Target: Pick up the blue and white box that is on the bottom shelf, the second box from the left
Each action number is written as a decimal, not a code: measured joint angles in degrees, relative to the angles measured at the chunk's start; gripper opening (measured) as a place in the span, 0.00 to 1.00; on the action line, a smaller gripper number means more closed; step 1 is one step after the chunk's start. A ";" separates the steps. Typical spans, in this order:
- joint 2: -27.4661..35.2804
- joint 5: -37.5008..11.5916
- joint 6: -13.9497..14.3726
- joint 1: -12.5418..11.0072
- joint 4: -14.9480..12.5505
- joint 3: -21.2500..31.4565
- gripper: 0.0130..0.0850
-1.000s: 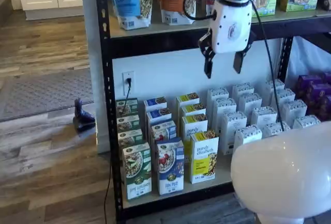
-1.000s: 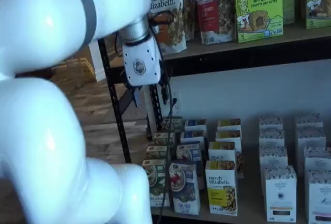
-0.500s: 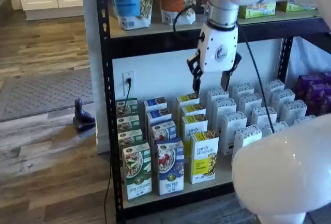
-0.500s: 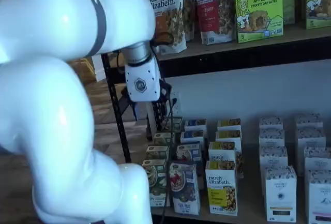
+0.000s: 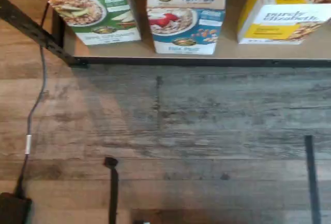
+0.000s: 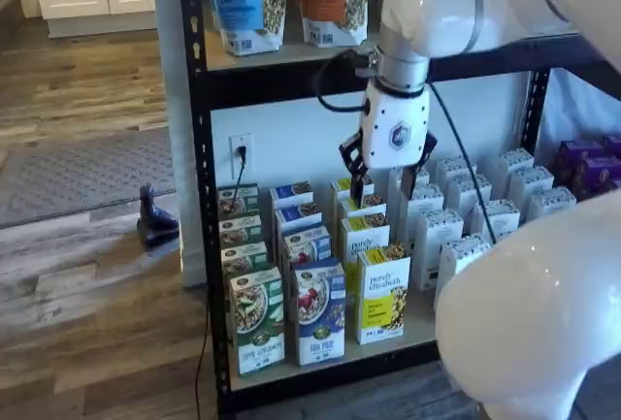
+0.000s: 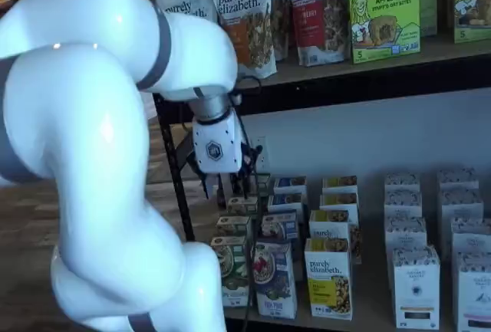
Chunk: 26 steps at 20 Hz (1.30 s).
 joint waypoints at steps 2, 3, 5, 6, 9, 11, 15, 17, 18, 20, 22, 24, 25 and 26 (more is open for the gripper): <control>1.54 -2.96 -1.84 -0.46 2.23 1.03 1.00; 2.64 -4.54 -2.61 -0.64 3.02 1.49 1.00; 4.87 -6.57 -2.37 -0.59 2.45 1.84 1.00; 5.95 -8.00 -1.94 -0.48 1.75 2.19 1.00; 8.99 -11.78 0.59 0.01 -1.61 3.03 1.00; 10.97 -14.21 2.65 0.36 -4.11 3.52 1.00; 13.77 -19.45 4.26 0.60 -5.84 4.78 1.00; 14.93 -23.46 3.56 0.59 -4.96 5.89 1.00; 15.76 -24.68 3.24 0.58 -4.56 6.05 1.00; 17.49 -26.27 3.03 0.65 -4.21 6.07 1.00; 18.92 -28.67 1.37 0.78 -2.16 6.46 1.00; 20.54 -31.30 -1.21 0.92 0.77 6.77 1.00; 21.38 -32.50 -2.37 1.00 2.10 6.82 1.00; 22.31 -33.36 -3.05 1.07 2.89 6.73 1.00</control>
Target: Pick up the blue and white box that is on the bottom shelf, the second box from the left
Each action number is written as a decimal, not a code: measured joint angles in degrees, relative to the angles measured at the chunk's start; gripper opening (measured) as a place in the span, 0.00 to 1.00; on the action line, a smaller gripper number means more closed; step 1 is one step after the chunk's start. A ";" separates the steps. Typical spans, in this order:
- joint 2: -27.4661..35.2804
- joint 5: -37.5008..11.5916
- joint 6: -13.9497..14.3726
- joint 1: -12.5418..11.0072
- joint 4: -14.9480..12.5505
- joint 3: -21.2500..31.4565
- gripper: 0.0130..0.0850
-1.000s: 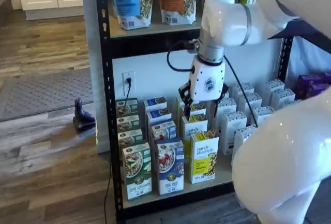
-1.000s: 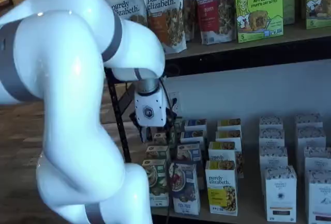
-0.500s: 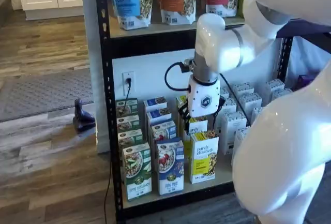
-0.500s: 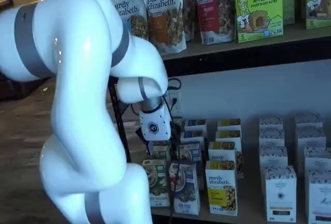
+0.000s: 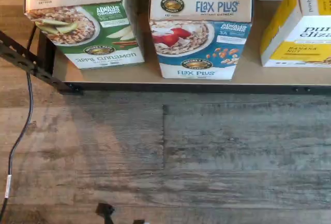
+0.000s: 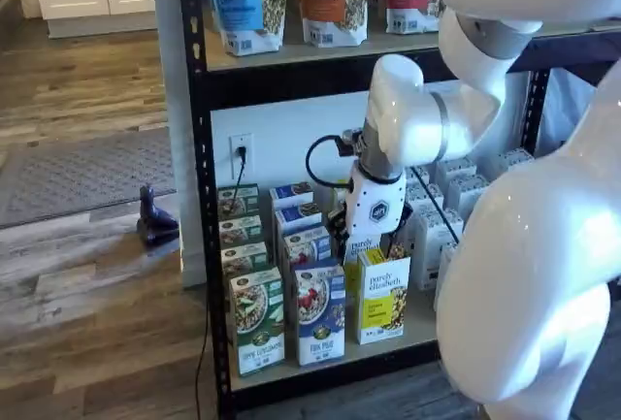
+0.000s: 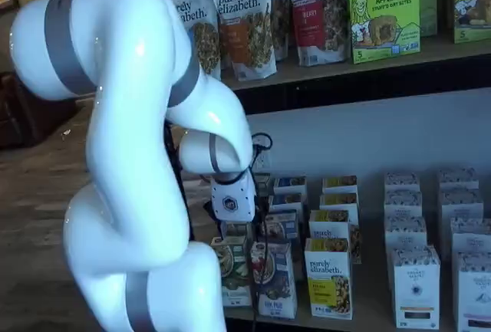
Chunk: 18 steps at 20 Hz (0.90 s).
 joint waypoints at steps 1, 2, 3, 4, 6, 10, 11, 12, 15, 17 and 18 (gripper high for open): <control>1.02 -0.59 -0.34 0.04 0.38 -0.28 1.00; 2.12 -1.03 -0.34 0.07 0.40 -0.66 1.00; 3.30 -1.48 0.12 0.08 -0.11 -1.11 1.00; 4.53 -2.03 0.48 0.12 -0.50 -1.59 1.00; 6.70 -2.65 1.00 0.23 -0.98 -2.64 1.00; 10.49 -5.24 1.62 0.61 -1.42 -4.50 1.00; 11.29 -5.78 1.36 0.71 -1.05 -4.95 1.00; 12.19 -6.27 1.47 0.77 -1.11 -5.54 1.00; 14.46 -6.97 2.83 0.73 -2.62 -7.26 1.00; 16.39 -6.70 7.03 0.42 -7.34 -9.04 1.00; 17.54 -6.27 8.14 0.39 -8.55 -10.09 1.00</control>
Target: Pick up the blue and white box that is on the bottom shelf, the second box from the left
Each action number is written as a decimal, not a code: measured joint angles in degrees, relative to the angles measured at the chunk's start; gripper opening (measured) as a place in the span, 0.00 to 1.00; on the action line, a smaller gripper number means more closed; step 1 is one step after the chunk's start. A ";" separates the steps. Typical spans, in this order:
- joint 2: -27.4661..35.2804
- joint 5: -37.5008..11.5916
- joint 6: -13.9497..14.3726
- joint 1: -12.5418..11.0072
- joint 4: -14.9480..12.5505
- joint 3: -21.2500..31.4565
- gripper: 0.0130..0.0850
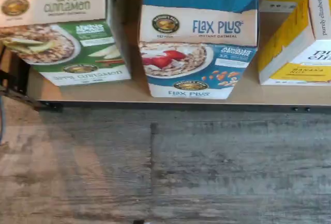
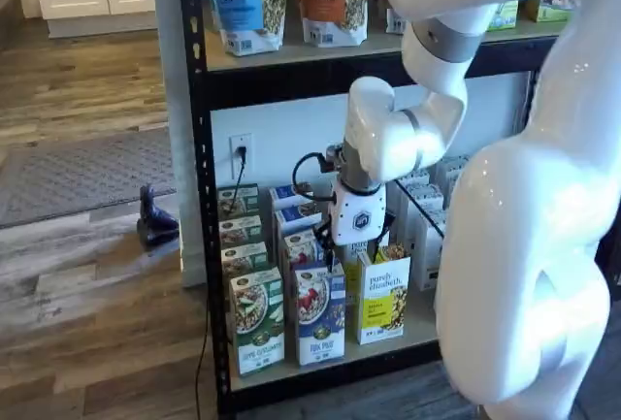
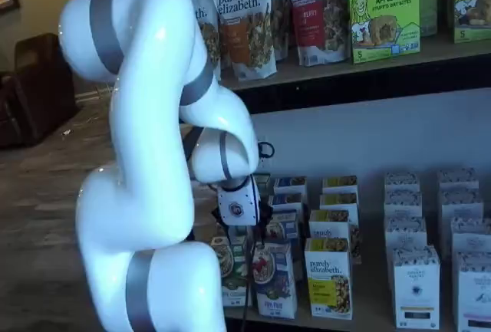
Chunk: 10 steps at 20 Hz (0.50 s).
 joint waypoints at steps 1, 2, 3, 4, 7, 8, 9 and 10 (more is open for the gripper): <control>1.02 0.50 0.28 0.03 -0.25 -0.93 1.00; 2.09 1.22 0.39 0.10 -0.31 -1.95 1.00; 3.23 1.65 0.17 0.15 -0.03 -2.89 1.00; 4.28 1.75 -0.11 0.18 0.30 -3.68 1.00; 7.36 1.78 -1.23 0.13 1.45 -6.00 1.00; 8.35 1.81 -1.57 0.08 1.75 -6.74 1.00; 9.41 1.77 -1.88 0.02 2.02 -7.52 1.00; 10.35 1.66 -2.21 -0.03 2.32 -8.21 1.00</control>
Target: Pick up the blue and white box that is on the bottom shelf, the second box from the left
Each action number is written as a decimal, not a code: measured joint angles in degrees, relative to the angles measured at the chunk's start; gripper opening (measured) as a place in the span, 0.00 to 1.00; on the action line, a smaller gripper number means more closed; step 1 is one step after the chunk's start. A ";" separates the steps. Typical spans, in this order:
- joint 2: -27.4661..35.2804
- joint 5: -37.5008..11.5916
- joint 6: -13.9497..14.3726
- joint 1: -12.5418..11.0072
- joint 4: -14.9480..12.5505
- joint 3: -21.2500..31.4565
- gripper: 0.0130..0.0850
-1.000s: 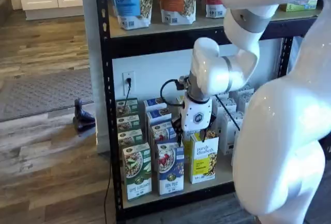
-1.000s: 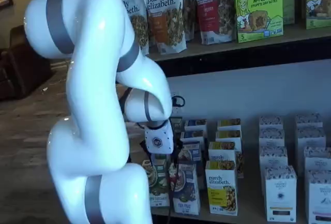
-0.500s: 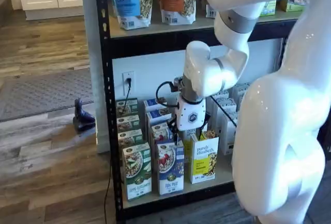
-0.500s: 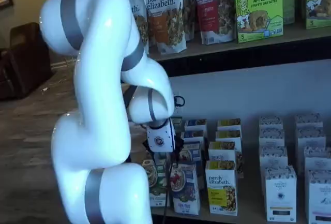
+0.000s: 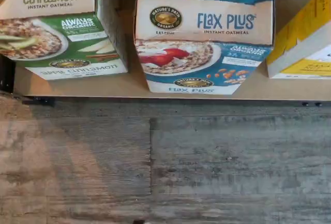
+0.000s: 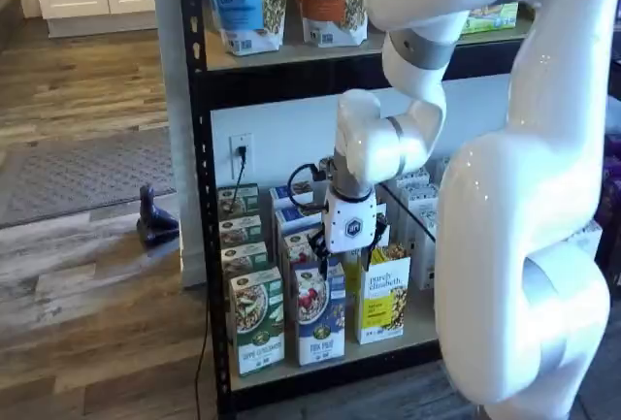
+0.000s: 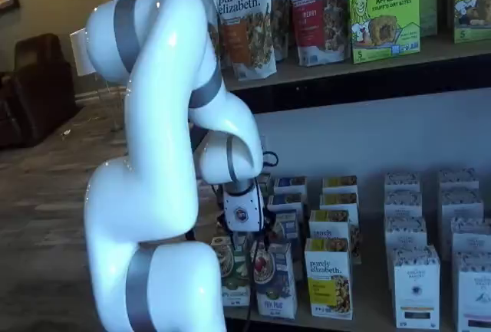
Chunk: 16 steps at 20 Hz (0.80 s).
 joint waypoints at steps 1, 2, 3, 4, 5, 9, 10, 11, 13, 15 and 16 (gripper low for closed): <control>0.97 -0.26 -0.26 -0.06 0.22 -0.68 1.00; 1.94 -0.71 -0.73 -0.10 0.65 -1.33 1.00; 2.79 -1.15 -1.22 -0.14 1.13 -1.92 1.00; 3.69 -1.50 -1.59 -0.20 1.45 -2.59 1.00; 4.50 -1.71 -1.70 -0.27 1.49 -3.25 1.00; 8.10 -2.81 -2.29 -0.55 1.79 -6.15 1.00; 8.84 -3.17 -2.01 -0.63 1.41 -6.74 1.00; 9.69 -3.37 -2.07 -0.70 1.38 -7.52 1.00; 11.34 -3.43 -2.12 -0.85 1.28 -9.13 1.00; 12.81 -3.27 -2.83 -0.94 1.91 -10.72 1.00; 13.57 -3.26 -3.45 -0.95 2.53 -11.54 1.00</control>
